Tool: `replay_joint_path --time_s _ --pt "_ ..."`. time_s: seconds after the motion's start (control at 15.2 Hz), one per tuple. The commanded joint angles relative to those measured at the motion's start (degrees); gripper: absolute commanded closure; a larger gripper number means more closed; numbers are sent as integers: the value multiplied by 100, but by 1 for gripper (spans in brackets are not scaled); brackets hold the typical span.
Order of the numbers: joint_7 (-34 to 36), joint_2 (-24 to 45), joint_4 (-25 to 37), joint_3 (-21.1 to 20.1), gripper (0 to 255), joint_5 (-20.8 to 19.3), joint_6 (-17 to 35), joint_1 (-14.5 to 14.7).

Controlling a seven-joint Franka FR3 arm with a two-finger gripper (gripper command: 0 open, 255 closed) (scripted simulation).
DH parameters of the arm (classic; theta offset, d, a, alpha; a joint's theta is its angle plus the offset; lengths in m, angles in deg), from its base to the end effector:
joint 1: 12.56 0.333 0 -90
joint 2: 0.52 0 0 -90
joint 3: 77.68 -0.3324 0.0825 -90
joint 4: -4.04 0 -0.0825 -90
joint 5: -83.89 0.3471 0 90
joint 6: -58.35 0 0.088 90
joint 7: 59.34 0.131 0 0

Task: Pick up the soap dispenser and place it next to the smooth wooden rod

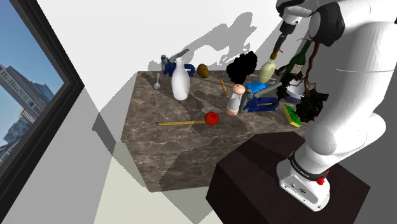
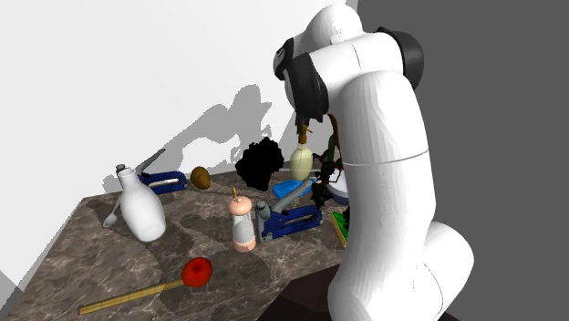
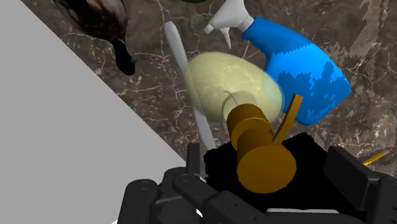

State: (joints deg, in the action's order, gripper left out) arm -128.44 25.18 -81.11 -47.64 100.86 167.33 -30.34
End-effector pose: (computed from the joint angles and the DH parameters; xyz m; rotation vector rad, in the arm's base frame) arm 0.4966 -0.4255 0.4466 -3.0907 -0.5068 -0.1084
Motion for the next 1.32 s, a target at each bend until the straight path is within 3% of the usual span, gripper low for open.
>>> replay_joint_path --time_s 0.0,0.59,0.66,1.25 --pt "-19 58 -68 -18 0 34 122 -2" --pt "-35 90 -144 -31 0 56 224 2" --pt "-35 90 -144 -31 255 56 224 2" --pt "-35 90 -144 -31 255 56 225 2"
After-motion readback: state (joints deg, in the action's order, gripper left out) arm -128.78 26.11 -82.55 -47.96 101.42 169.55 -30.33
